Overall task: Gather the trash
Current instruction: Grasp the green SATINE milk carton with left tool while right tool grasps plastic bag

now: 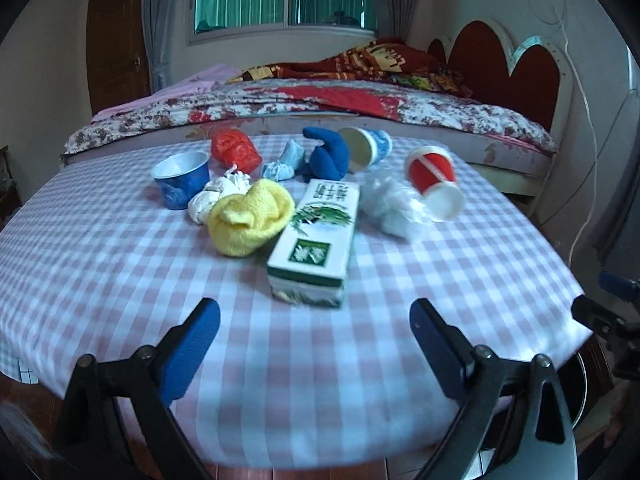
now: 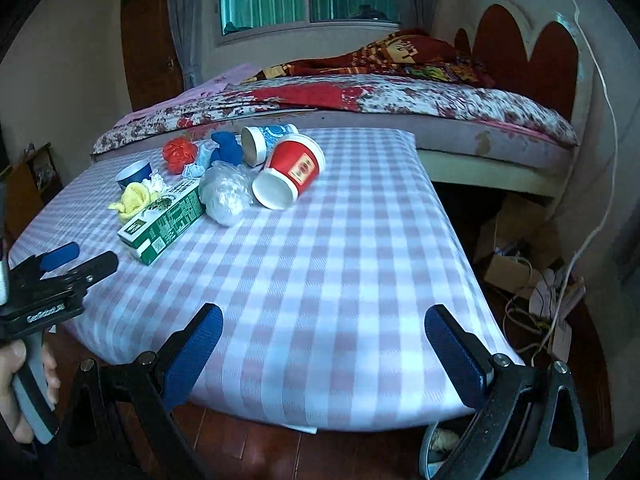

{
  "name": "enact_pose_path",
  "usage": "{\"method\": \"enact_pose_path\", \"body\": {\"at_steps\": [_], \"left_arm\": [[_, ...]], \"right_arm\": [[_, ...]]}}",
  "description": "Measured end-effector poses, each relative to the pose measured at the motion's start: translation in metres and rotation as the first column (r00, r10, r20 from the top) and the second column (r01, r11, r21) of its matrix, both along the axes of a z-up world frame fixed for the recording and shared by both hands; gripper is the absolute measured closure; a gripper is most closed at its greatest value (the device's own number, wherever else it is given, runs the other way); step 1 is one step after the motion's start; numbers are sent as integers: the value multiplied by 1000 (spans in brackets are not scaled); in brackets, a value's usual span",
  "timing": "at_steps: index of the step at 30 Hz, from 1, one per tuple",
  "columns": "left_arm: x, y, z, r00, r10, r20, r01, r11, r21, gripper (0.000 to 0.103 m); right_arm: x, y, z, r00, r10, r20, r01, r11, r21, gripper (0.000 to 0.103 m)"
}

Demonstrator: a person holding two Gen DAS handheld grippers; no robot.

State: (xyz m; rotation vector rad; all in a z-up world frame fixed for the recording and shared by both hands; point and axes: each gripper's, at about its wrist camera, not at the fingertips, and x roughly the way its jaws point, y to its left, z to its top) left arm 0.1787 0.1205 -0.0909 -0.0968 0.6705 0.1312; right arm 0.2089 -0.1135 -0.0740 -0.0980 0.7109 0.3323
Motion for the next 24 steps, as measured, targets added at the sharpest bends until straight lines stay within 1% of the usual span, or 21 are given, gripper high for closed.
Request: {"method": "enact_pose_path", "body": {"at_steps": [2,6,7,11,12,13,14,15,17,19,21,22,23,24], "left_arm": [[17,6,-7,1000,-14,-28,13,1000,-13,15],[38,10,-14,997,-31,-65,30,999,-17,17],[44,11,-16,997,-37,-72,35,999,-33,18],[66,11,-16,994,-51,-97,48,998,-35,28],[73,10,-17,992,-54,-113,51,998,-36,30],[76,10,-19,990,-61,-124,56,998,-39,41],[80,9,-20,989,-72,-131,66,997,-43,46],[82,9,-20,989,-75,-128,70,997,-45,46],[84,7,-19,992,-67,-109,63,997,-41,47],[83,8,-16,994,-53,-93,50,998,-39,48],[79,10,-11,997,-43,-67,41,999,-26,48],[77,12,-8,998,-34,-54,33,999,-16,48],[73,15,-5,999,-23,-43,23,1000,-17,49],[75,18,-5,999,-18,-47,17,1000,-21,49]], "right_arm": [[10,6,0,1000,4,-2,-4,1000,-12,1],[33,15,-4,1000,6,-14,-6,1000,-31,1],[38,17,-5,1000,7,-18,-8,999,-32,1],[58,32,-7,999,27,-31,-28,999,-25,1],[64,37,-6,999,33,-31,-34,999,-26,2],[71,41,-5,999,36,-32,-37,999,-26,3],[80,47,-3,999,38,-35,-39,999,-24,7],[87,52,-2,998,40,-39,-41,999,-25,9],[101,60,-1,998,44,-47,-45,999,-16,18],[110,69,-1,997,57,-60,-58,998,-3,23],[110,76,-1,995,82,-62,-82,997,11,23],[109,80,-2,993,98,-62,-97,995,14,26],[107,86,-5,991,116,-66,-115,993,13,31],[106,91,-7,989,131,-72,-131,991,15,34]]}}
